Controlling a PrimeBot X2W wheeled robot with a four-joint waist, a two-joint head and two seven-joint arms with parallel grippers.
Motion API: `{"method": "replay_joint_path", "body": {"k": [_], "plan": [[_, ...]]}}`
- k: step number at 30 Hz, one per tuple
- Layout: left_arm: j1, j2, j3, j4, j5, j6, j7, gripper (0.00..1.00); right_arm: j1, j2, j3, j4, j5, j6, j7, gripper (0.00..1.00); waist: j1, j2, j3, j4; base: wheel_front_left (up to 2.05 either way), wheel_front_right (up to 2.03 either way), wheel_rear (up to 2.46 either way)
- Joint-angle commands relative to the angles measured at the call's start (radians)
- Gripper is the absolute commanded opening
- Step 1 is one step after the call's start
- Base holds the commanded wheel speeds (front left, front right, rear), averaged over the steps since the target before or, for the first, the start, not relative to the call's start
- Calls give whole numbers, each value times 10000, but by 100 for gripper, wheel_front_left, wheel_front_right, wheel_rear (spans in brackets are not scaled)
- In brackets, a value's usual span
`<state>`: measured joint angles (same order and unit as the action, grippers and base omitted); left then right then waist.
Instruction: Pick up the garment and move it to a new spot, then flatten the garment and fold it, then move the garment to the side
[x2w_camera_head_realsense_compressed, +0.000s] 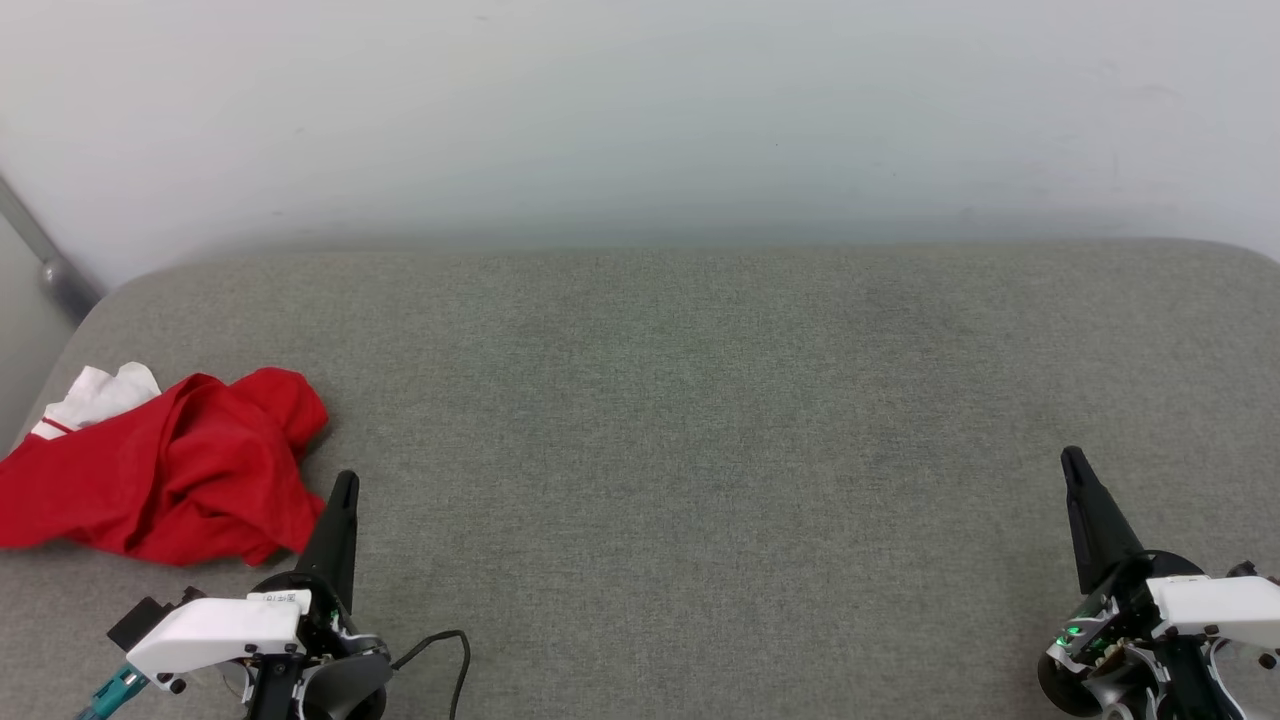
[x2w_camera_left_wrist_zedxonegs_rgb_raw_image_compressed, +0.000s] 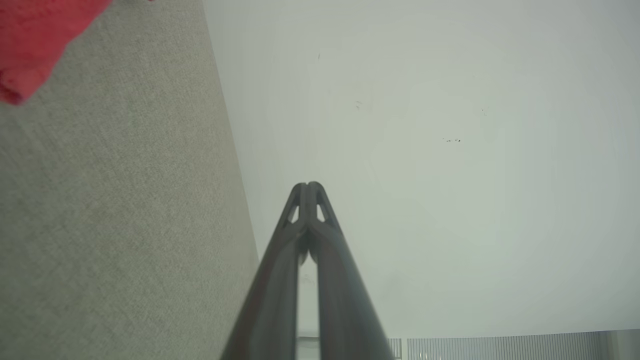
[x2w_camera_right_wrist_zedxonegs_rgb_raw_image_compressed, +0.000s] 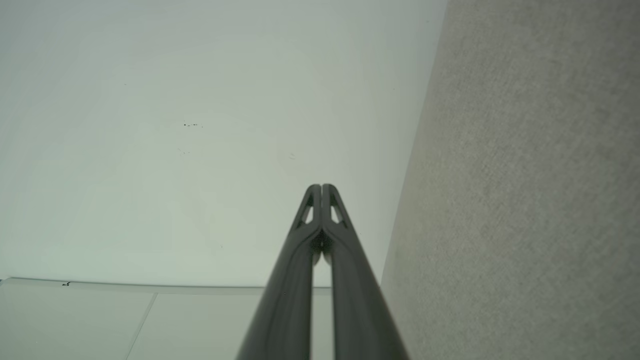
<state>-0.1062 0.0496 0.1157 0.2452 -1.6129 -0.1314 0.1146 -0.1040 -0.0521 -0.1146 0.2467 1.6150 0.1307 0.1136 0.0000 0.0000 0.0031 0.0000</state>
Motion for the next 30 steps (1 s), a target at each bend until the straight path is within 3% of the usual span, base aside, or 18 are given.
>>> {"method": "replay_joint_path", "body": {"k": [1, 23, 24, 30], "plan": [[-56, -12, 12, 3, 1, -21, 21, 0, -113, 37, -4, 10, -54, 0, 11, 0, 0, 0, 0, 0, 0, 0, 0], [15, -4, -13, 40, 0, 2, -7, 0, 21, 2, 1, 38, -1, 0, -6, 0, 0, 0, 1, 0, 0, 0, 0], [47, -9, -36, 86, 1, 6, -22, 100, 60, 4, 3, 77, -3, 0, -17, 100, 0, 0, 2, -1, 0, 0, 0], [-28, -7, -375, -80, 23, 6, -329, 100, 104, 1, 78, -123, -137, 1, -269, 100, 0, 0, 4, -8, 0, 0, 0]]}}
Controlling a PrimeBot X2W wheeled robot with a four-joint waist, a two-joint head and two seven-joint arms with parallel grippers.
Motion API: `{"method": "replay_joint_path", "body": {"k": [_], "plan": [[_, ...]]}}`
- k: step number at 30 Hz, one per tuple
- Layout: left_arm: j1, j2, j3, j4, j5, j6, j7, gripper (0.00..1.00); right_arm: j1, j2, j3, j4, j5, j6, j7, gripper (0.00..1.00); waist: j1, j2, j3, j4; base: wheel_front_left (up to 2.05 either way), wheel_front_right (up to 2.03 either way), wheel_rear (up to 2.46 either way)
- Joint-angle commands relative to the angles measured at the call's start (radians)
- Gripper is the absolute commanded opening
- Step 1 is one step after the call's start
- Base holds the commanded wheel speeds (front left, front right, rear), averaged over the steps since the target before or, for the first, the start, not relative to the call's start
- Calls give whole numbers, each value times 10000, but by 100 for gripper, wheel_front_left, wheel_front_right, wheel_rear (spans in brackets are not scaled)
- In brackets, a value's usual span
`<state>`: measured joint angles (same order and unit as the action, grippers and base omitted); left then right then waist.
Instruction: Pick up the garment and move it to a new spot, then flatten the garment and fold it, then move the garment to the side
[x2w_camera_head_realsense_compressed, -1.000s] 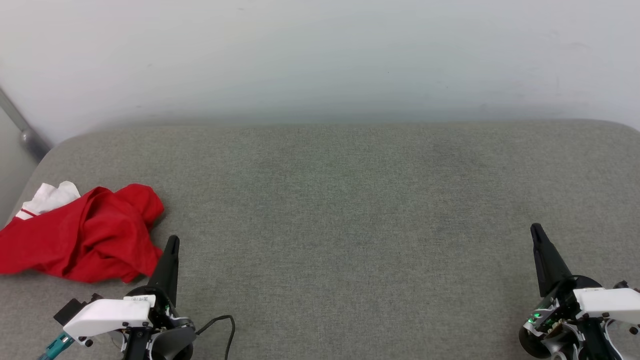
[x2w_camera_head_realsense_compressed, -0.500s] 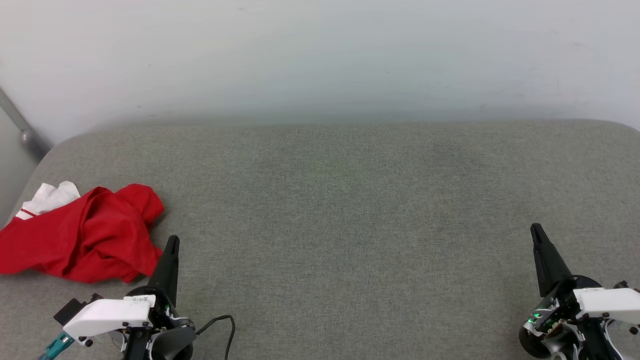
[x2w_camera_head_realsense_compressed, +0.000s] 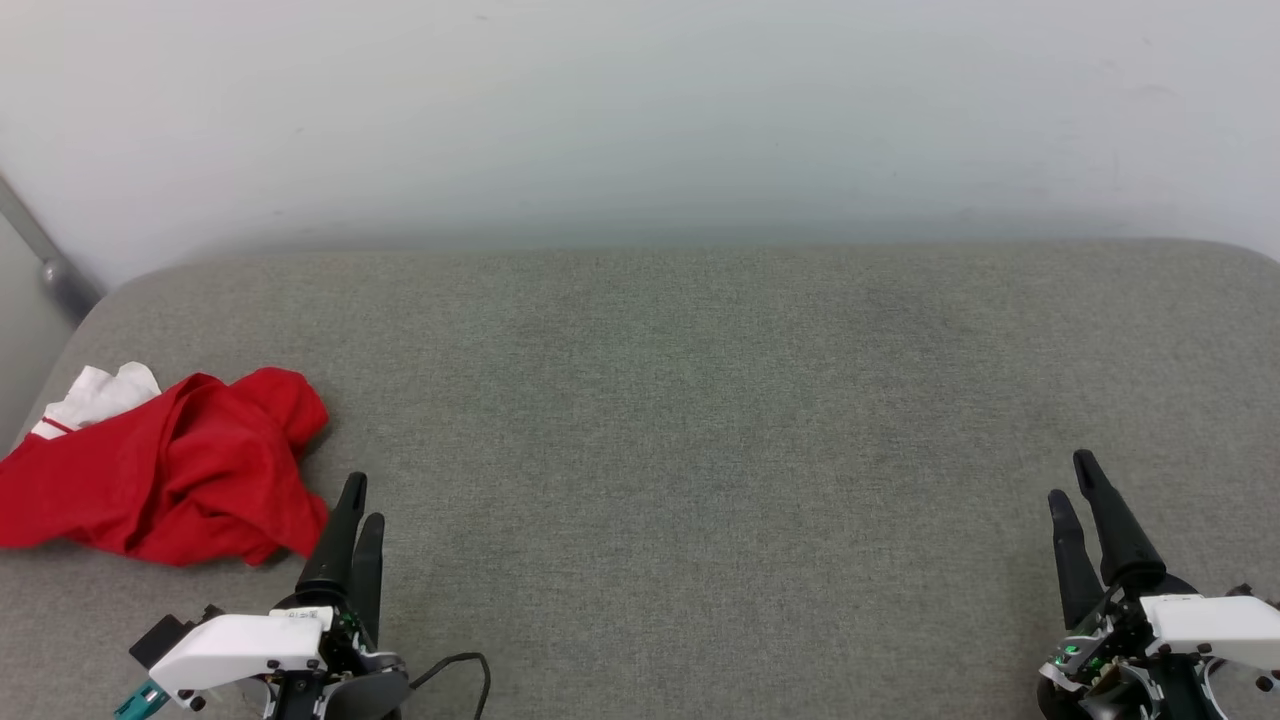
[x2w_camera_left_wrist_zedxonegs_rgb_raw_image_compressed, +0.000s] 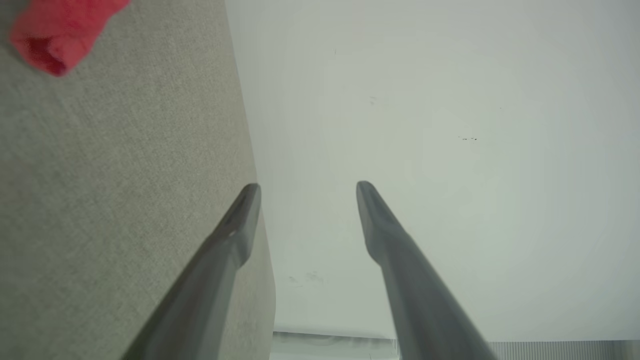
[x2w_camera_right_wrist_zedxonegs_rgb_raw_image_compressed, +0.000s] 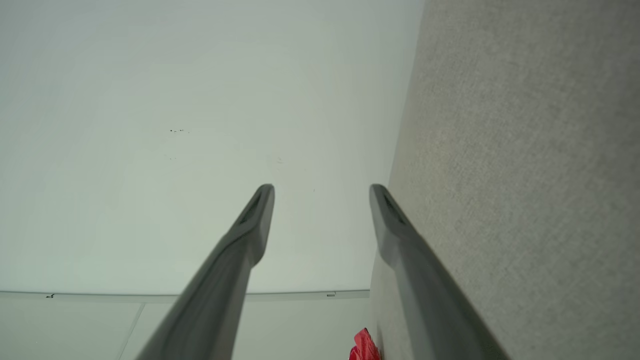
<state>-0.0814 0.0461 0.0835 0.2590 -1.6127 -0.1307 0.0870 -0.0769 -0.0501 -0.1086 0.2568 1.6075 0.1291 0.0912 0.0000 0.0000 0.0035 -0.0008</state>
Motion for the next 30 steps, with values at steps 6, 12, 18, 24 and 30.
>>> {"method": "replay_joint_path", "body": {"k": [6, 12, 18, 24, 30], "plan": [[-320, 30, -380, -421, 214, -2, -361, 100, -104, -79, 159, -391, -298, 17, -350, 100, 0, 0, -5, 2, 0, 0, 0], [-360, 32, -618, -778, 585, -2, -638, 100, -80, -216, 306, -540, -852, 17, -675, 100, 0, 0, -7, 17, 0, 0, 0], [-386, 35, -873, -1160, 1495, -2, -891, 100, -116, -316, 359, -777, -2090, 18, -936, 100, 0, 0, 0, 19, 0, 0, 0], [-369, 36, -960, -1305, 2927, -2, -1131, 100, -138, -405, 503, -960, -3822, 18, -1176, 100, 0, 0, 5, 9, 0, 0, 0], [-412, 38, -1079, -1341, 4412, -1, -1353, 100, -192, -463, 664, -925, -5687, 19, -1399, 100, 0, 0, 12, -2, 0, 0, 0]]}}
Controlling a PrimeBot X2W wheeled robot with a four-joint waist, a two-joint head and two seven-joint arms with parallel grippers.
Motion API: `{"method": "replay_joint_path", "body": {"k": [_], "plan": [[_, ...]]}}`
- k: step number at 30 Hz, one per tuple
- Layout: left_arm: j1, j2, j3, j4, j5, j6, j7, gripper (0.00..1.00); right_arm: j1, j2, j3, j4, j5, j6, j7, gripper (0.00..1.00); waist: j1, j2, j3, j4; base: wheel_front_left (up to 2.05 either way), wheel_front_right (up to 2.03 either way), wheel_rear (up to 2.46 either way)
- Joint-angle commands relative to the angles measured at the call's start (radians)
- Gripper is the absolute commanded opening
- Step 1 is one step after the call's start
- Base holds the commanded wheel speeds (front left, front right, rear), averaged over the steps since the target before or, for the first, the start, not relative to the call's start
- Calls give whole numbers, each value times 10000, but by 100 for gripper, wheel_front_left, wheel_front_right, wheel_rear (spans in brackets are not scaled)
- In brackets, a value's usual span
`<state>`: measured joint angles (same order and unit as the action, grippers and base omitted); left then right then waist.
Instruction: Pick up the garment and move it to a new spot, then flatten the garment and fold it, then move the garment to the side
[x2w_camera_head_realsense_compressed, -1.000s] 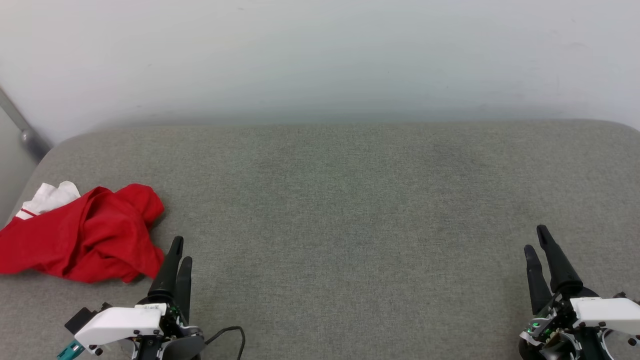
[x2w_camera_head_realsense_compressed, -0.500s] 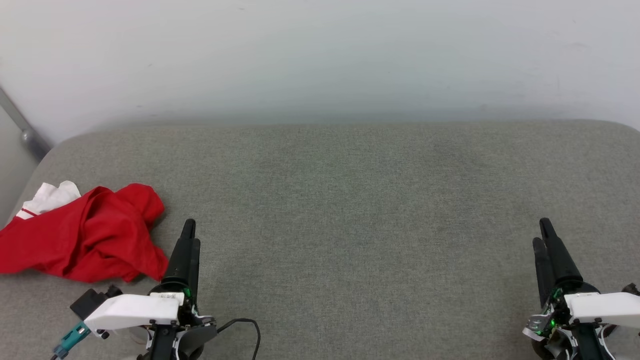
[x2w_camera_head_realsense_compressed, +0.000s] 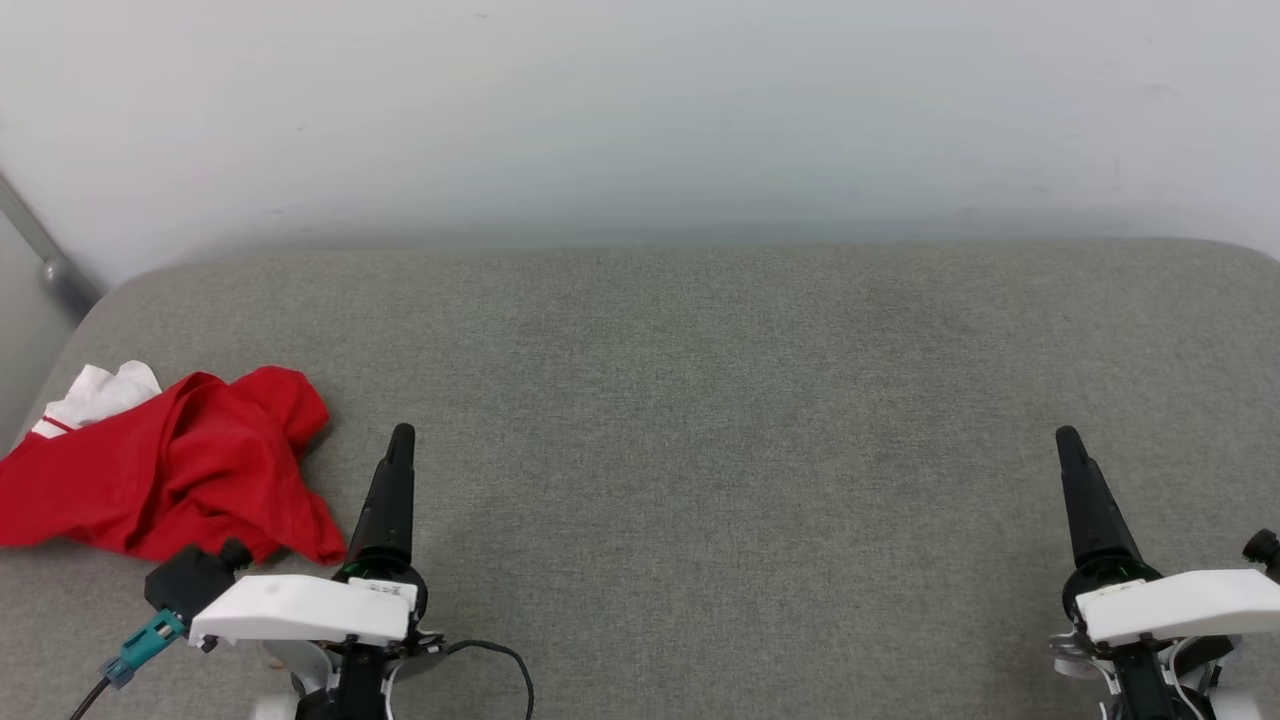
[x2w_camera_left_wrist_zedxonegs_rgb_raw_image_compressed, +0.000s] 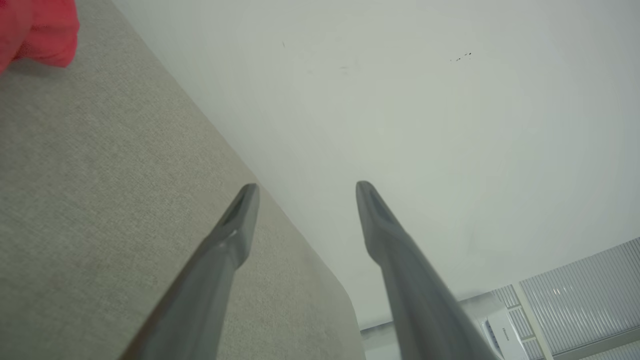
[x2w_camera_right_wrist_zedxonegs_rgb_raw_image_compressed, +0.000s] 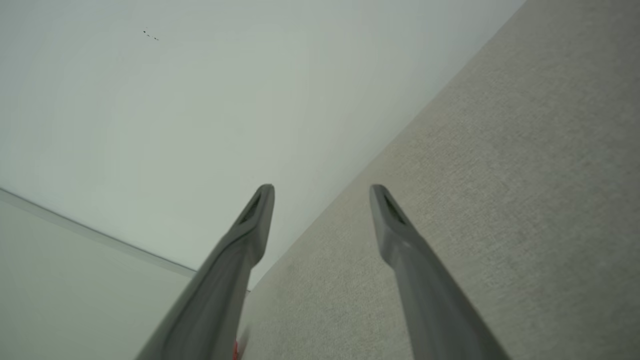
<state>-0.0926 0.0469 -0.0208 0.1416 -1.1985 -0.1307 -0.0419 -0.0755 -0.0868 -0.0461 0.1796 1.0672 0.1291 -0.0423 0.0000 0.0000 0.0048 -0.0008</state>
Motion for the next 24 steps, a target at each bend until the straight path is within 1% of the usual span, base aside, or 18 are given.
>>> {"method": "replay_joint_path", "body": {"k": [1, 11, 24], "plan": [[-305, 30, -80, -150, 549, -1, -100, 100, -213, -104, 50, -142, -577, 19, -100, 100, 0, 0, 0, -3, 0, 0, 0], [-343, 34, -307, 67, 3263, -1, -444, 100, -281, -71, 92, 60, -3104, 20, -434, 100, 0, 0, -6, -15, 0, 0, 0], [-375, 73, -603, 158, 5876, 128, -835, 100, -254, -40, 160, -133, -5394, 21, -523, 100, 0, 0, -6, -25, 0, 0, 0]]}}
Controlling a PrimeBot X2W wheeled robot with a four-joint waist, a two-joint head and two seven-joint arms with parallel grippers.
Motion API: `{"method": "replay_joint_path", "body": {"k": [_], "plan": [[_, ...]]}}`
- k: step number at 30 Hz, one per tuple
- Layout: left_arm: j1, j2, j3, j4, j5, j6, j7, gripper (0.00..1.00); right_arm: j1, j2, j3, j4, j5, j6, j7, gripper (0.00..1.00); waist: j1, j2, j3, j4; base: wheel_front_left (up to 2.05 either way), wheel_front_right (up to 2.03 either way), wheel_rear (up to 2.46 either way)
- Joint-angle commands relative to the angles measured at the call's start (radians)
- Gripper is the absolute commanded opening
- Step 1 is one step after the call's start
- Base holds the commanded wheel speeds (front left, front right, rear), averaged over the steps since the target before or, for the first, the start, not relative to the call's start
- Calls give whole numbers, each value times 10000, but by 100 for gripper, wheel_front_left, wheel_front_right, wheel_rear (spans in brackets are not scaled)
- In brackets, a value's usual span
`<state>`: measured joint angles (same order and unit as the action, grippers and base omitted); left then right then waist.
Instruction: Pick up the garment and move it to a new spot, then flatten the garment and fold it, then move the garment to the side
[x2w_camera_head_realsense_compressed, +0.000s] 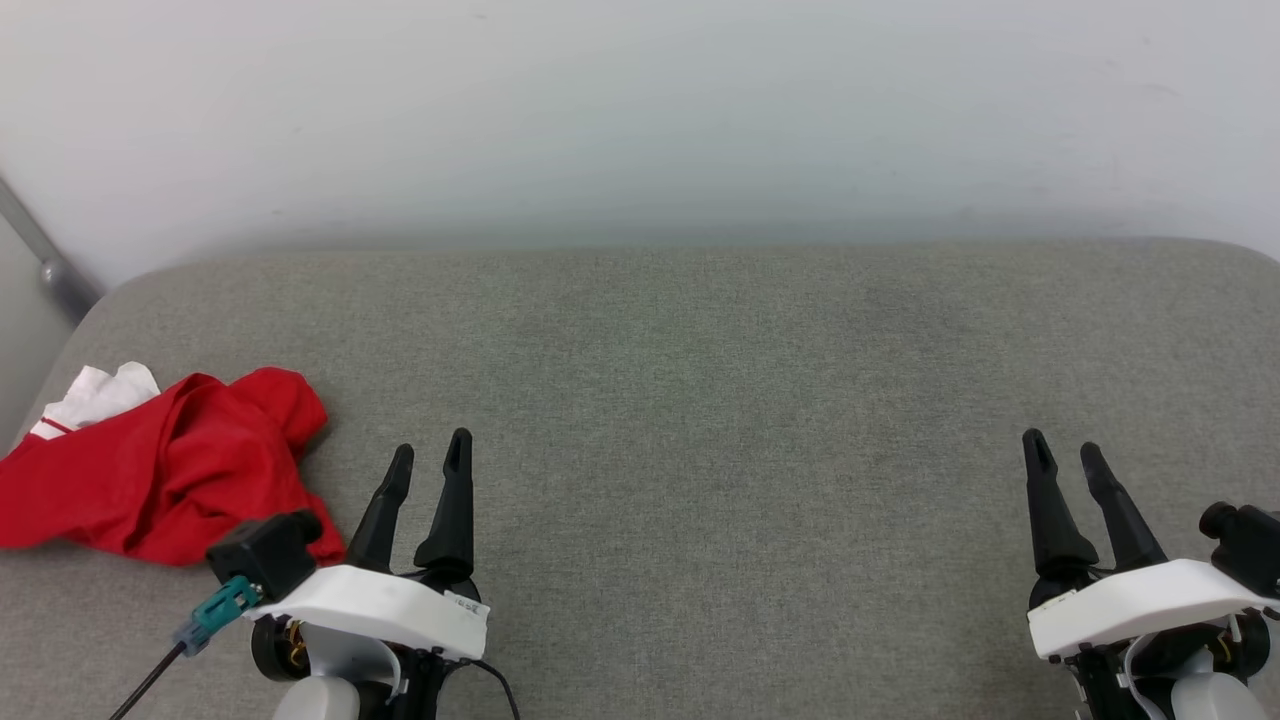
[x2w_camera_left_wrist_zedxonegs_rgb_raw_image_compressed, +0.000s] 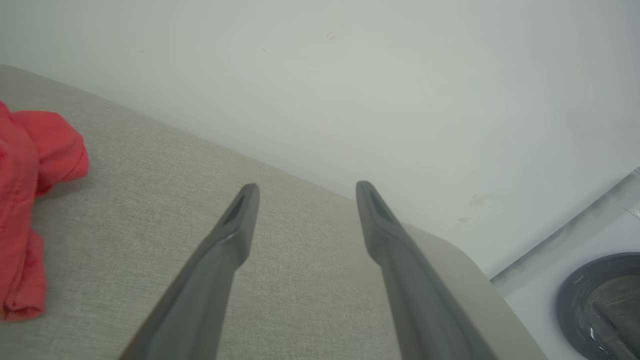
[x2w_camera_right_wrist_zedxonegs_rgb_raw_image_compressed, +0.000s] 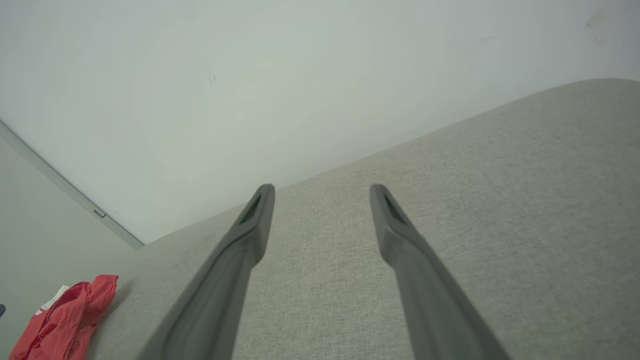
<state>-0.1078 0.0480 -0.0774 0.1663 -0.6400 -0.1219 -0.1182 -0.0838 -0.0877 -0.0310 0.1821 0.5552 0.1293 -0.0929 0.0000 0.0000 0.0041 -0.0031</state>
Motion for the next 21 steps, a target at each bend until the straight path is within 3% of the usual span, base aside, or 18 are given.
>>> {"method": "replay_joint_path", "body": {"k": [1, 21], "plan": [[-231, 73, -64, -82, 452, 65, -103, 100, -161, -20, 5, -179, -410, 19, -6, 100, 0, 0, 3, -4, 0, 0, 0], [-378, 459, -539, 265, 2829, 668, -593, 100, 65, 95, 6, -727, -2737, 21, 82, 100, 0, 0, 13, -40, 0, 0, 0]]}}
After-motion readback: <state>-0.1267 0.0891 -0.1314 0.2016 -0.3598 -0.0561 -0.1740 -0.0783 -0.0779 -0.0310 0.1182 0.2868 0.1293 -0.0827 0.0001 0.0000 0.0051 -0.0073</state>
